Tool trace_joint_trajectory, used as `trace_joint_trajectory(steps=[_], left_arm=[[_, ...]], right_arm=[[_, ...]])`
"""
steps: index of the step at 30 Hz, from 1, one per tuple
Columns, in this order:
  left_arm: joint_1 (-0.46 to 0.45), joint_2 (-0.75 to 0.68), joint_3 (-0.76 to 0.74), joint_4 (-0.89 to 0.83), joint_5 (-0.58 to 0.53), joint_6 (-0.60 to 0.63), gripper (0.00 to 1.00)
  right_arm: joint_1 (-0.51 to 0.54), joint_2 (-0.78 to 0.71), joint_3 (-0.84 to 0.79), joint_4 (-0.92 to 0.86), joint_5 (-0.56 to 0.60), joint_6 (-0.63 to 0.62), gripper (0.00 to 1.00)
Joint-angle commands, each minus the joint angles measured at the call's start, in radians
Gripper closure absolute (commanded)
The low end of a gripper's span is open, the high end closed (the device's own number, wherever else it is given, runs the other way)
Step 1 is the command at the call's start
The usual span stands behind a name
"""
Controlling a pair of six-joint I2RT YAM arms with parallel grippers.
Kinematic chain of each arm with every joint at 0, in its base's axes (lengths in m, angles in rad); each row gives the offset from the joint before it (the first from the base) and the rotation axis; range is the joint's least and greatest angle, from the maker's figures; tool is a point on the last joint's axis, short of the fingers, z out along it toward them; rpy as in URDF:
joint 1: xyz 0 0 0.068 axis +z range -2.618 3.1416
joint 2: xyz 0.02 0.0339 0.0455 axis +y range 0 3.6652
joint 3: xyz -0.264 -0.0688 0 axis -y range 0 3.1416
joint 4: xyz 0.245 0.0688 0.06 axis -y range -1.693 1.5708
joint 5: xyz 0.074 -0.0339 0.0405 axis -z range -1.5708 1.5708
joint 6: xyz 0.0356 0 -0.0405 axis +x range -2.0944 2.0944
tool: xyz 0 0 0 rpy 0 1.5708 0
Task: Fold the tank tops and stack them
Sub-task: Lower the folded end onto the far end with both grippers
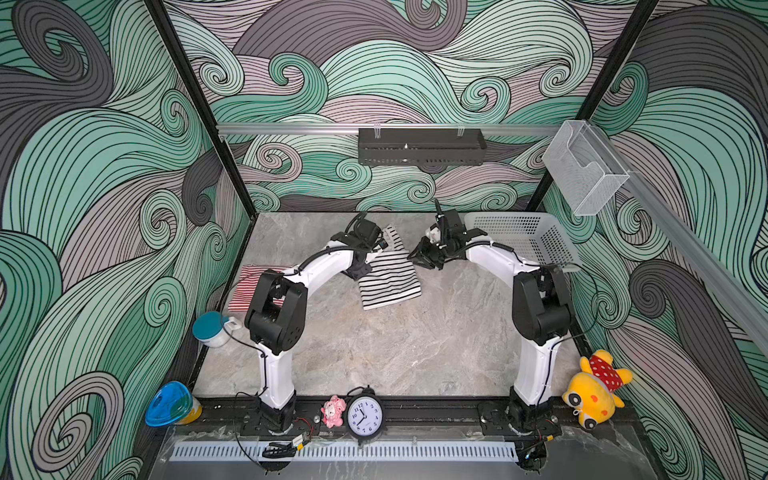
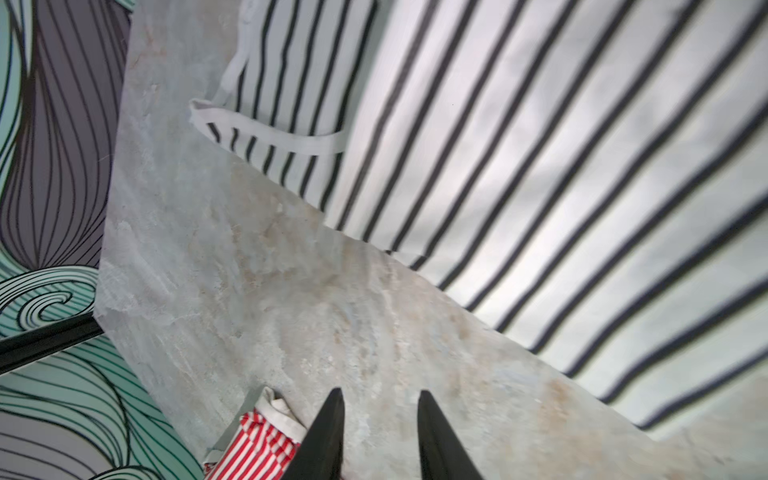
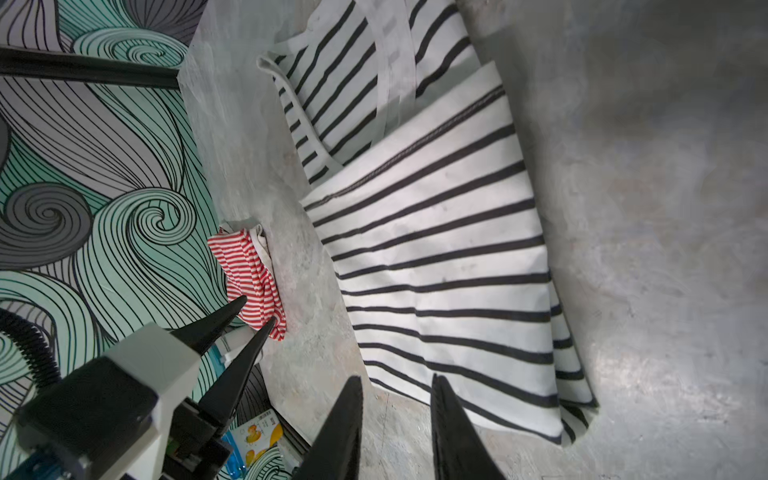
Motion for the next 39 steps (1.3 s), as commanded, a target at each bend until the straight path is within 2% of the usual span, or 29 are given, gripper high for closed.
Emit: trace_joint_trajectory(steps=[1, 4, 11, 21, 29, 39], left_arm=[[-0.055, -0.028, -0.079, 0.037, 0.095, -0.052, 0.68], [-0.089, -0.005, -0.102, 0.054, 0.086, -0.066, 0.68], [-0.096, 0.083, -0.070, 0.038, 0.059, -0.082, 0.70], [-0.123, 0.066, -0.172, -0.035, 0.110, -0.081, 0.70], [-0.149, 0.011, -0.303, -0.068, 0.116, -0.080, 0.72], [-0.199, -0.139, -0.455, -0.126, 0.170, -0.111, 0.72]], right_arm=[[0.036, -0.019, -0.084, 0.061, 0.021, -0.019, 0.74], [0.056, -0.003, -0.113, 0.081, 0.017, -0.016, 0.77], [0.064, 0.077, -0.132, 0.136, 0.019, 0.003, 0.81], [0.107, -0.014, -0.325, 0.155, 0.084, 0.020, 0.82], [0.125, -0.079, -0.473, 0.214, 0.092, 0.060, 0.82], [0.224, -0.208, -0.658, 0.262, 0.104, 0.149, 0.82]])
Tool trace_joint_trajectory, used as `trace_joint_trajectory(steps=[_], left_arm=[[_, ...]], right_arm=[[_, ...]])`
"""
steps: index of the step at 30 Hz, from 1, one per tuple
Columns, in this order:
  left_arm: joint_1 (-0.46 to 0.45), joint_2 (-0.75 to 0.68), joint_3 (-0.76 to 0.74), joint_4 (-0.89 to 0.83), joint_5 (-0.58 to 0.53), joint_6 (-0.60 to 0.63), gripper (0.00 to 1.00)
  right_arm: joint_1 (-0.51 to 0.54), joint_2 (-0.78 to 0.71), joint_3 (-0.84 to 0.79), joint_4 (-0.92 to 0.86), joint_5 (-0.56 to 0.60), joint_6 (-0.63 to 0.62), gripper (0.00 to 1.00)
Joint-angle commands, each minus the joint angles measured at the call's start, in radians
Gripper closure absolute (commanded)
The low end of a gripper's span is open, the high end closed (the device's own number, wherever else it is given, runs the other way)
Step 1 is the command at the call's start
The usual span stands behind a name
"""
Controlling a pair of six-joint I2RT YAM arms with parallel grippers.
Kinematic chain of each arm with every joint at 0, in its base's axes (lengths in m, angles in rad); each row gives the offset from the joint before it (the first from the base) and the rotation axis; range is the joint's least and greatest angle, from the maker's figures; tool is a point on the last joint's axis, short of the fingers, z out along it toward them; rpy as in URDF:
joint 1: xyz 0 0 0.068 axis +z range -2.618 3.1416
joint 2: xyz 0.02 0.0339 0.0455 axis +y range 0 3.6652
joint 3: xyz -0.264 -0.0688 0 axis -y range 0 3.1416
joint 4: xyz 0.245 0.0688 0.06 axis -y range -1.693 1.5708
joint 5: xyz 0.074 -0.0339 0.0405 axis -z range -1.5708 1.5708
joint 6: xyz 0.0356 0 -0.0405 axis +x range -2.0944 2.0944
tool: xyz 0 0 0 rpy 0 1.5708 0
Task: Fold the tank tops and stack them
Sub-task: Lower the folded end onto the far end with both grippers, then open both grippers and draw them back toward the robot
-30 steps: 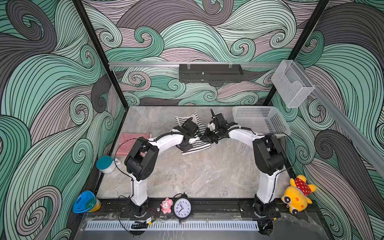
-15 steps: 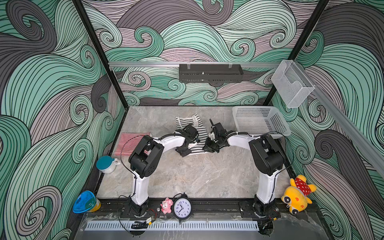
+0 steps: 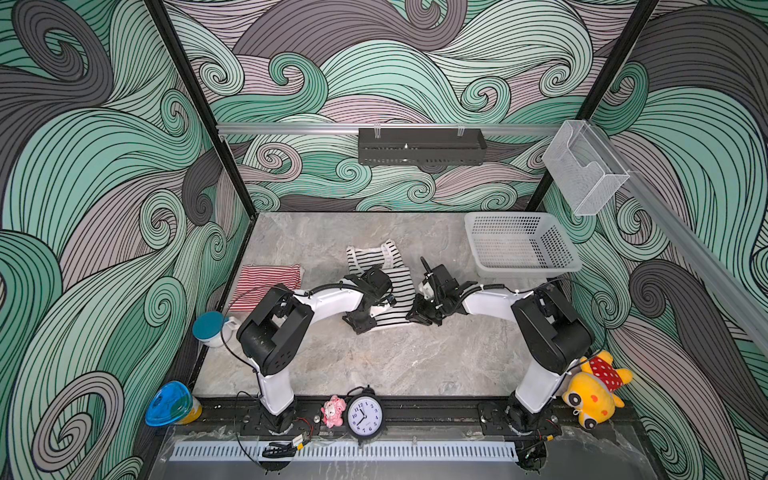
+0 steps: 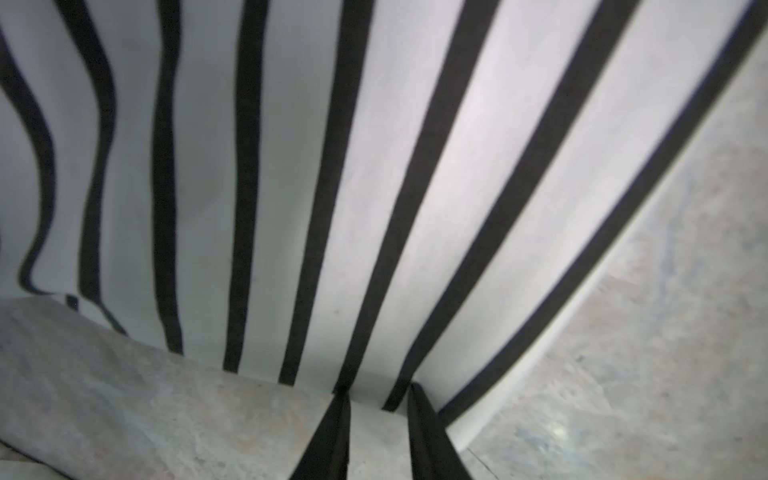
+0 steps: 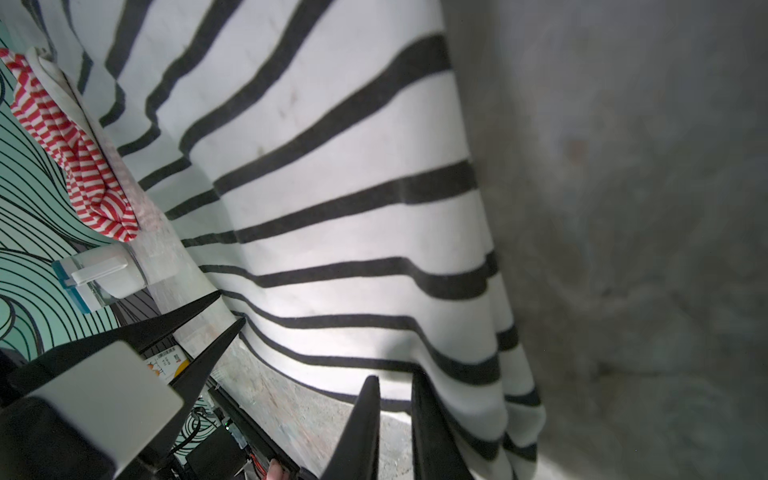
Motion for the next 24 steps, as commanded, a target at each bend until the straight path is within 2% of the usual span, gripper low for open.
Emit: trace_joint_trajectory(steps=[1, 11, 16, 18, 22, 24], left_arm=[[-0.019, -0.036, -0.051, -0.106, 0.036, -0.026, 0.72], [-0.037, -0.186, -0.088, -0.118, 0.055, -0.052, 0.69], [-0.037, -0.242, -0.073, -0.088, 0.002, -0.054, 0.66], [-0.037, -0.263, -0.075, -0.062, -0.034, -0.054, 0.65], [-0.034, -0.322, -0.100, -0.005, -0.107, -0.053, 0.60], [-0.030, -0.365, -0.114, 0.022, -0.131, -0.053, 0.56]], right_arm=[[0.030, -0.028, -0.060, -0.029, 0.049, 0.059, 0.82], [0.078, -0.218, -0.090, -0.108, 0.085, 0.080, 0.80], [0.090, -0.281, -0.063, -0.122, 0.081, 0.080, 0.75], [0.095, -0.309, -0.051, -0.139, 0.087, 0.080, 0.71], [0.096, -0.365, -0.052, -0.177, 0.119, 0.090, 0.53], [0.096, -0.394, -0.067, -0.192, 0.137, 0.104, 0.49]])
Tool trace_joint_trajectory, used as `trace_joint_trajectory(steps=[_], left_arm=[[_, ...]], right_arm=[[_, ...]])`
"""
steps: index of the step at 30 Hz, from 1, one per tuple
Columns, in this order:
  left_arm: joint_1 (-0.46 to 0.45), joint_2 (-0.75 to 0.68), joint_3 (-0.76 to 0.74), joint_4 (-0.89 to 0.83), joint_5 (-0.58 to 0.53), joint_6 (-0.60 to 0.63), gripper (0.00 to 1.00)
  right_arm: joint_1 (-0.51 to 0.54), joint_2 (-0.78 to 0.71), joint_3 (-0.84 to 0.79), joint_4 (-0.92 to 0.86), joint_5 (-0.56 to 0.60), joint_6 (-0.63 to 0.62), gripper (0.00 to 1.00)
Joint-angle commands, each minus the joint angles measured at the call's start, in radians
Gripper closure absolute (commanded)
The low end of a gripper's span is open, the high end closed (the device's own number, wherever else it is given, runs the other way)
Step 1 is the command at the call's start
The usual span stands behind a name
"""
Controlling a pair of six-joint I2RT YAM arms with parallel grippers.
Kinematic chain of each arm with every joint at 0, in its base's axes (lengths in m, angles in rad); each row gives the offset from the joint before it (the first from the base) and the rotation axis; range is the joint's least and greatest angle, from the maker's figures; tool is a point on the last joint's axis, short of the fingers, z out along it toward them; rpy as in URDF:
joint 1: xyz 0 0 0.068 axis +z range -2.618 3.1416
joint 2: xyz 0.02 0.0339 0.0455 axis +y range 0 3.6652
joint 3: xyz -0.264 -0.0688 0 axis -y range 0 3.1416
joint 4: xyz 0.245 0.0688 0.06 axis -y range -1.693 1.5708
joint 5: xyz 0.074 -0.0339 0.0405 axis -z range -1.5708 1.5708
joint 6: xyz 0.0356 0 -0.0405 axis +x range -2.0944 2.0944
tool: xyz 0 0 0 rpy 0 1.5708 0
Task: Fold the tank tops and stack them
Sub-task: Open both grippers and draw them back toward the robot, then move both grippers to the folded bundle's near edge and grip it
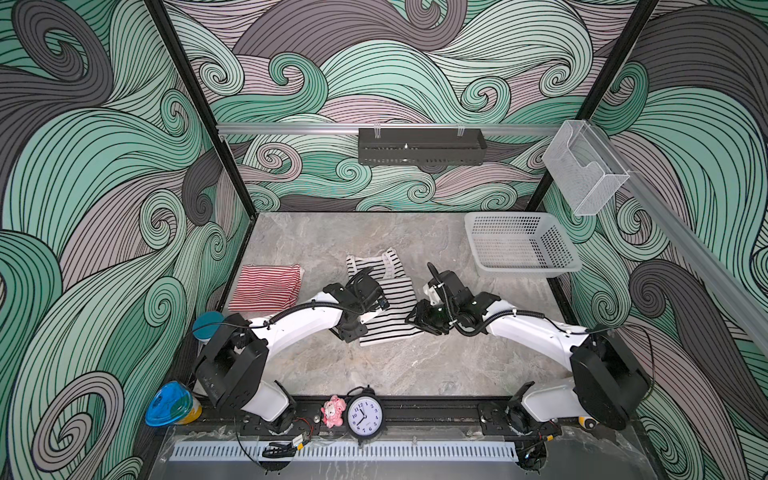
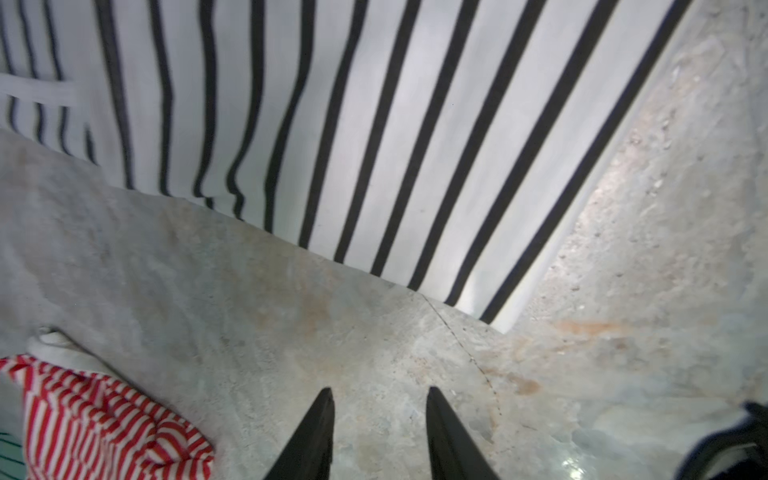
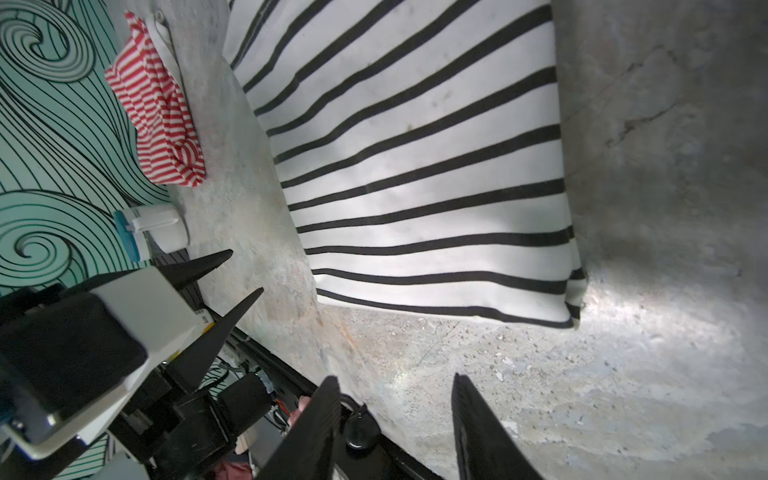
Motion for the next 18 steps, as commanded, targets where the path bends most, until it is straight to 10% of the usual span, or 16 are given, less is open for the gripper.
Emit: trace_joint_trajectory(steps=[1, 18], left_arm=[[0.006, -0.084, -0.016, 0.057, -0.070, -0.009, 0.54], [0.043, -0.153, -0.080, 0.068, 0.017, 0.025, 0.57]], right_arm=[[0.006, -0.051, -0.009, -0.050, 0.055, 0.035, 0.47], [0.007, -0.114, -0.225, 0.132, 0.118, 0.261, 0.52]])
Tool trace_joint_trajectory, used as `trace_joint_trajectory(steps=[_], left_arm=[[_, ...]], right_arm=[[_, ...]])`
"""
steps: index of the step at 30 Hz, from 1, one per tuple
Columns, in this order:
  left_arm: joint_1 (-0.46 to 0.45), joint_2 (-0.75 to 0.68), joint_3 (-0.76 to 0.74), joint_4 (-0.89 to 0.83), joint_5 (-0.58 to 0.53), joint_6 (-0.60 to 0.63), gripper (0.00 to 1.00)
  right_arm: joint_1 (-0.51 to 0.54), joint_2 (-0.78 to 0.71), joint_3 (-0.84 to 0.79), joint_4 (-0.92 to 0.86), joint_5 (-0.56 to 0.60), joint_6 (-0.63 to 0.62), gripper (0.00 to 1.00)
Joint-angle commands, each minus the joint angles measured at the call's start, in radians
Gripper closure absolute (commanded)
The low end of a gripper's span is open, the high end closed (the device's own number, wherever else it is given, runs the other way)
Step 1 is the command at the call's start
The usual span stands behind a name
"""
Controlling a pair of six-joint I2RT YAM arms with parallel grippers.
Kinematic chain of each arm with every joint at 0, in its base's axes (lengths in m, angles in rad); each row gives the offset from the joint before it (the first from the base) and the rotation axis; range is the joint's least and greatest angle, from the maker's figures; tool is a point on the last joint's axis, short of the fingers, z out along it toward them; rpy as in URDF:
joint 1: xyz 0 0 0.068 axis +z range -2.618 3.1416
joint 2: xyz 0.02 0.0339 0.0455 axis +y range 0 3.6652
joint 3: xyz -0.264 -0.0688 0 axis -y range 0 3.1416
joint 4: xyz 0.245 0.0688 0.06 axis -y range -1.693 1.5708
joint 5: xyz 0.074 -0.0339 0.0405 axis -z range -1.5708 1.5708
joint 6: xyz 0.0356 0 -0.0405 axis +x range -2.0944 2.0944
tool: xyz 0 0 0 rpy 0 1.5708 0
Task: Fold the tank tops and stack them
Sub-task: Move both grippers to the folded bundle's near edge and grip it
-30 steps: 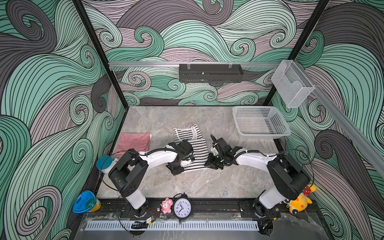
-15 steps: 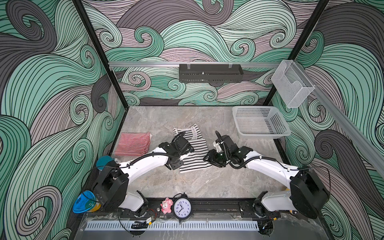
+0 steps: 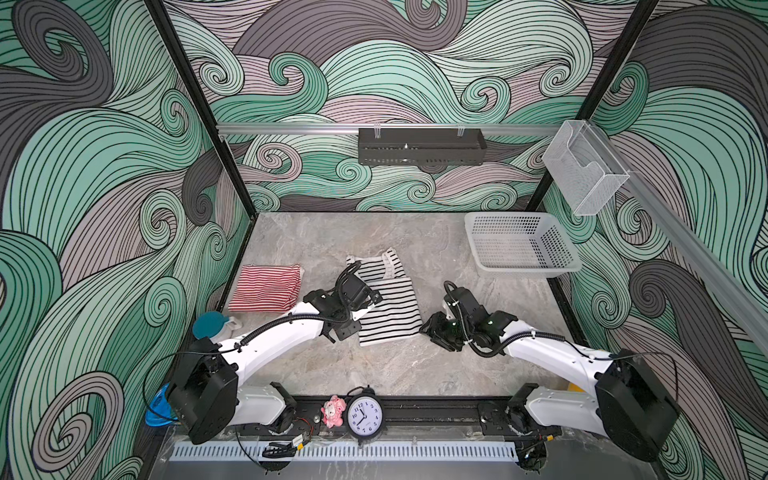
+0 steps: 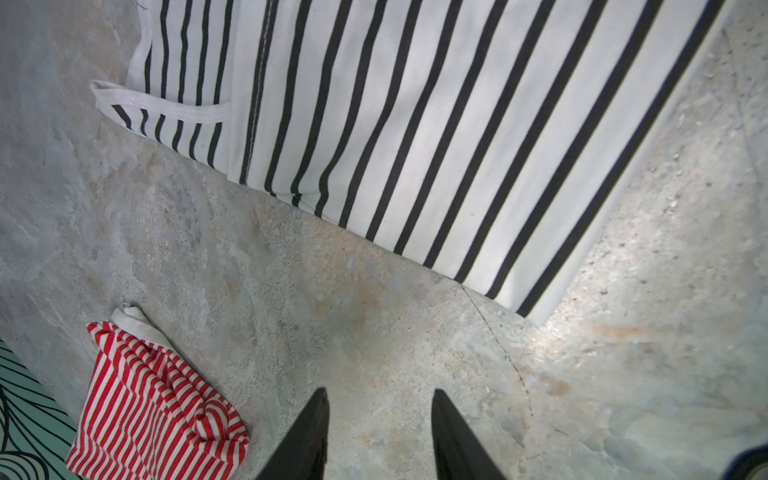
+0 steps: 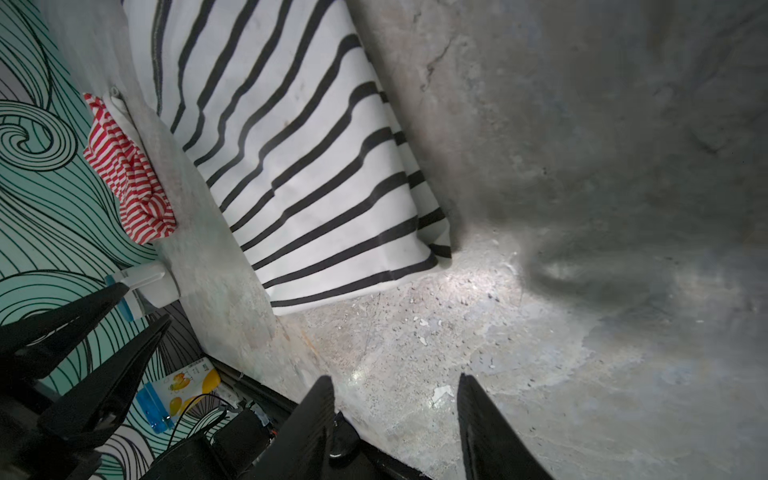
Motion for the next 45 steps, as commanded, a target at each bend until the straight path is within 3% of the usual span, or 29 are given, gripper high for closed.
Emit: trace_joint_trajectory(steps=[1, 14, 23, 35, 42, 45], left_arm=[[0.008, -0.006, 0.000, 0.006, 0.030, 0.007, 0.57], [0.009, 0.001, -0.029, 0.022, 0.052, 0.002, 0.58], [0.011, 0.010, -0.033, 0.023, 0.059, 0.007, 0.58], [0.009, 0.047, -0.018, -0.020, 0.144, 0.028, 0.59], [0.008, 0.061, -0.014, -0.041, 0.206, 0.042, 0.58], [0.008, 0.073, -0.008, -0.050, 0.242, 0.053, 0.57]], right_arm=[[0.004, 0.037, -0.014, 0.079, 0.036, 0.067, 0.52], [-0.019, 0.220, -0.078, 0.279, 0.022, 0.140, 0.60], [-0.019, 0.198, -0.090, 0.233, 0.063, 0.152, 0.73], [-0.020, 0.262, -0.074, 0.288, 0.061, 0.152, 0.79], [-0.020, 0.258, -0.033, 0.237, 0.062, 0.112, 0.98], [-0.020, 0.261, -0.014, 0.236, 0.052, 0.100, 1.00]])
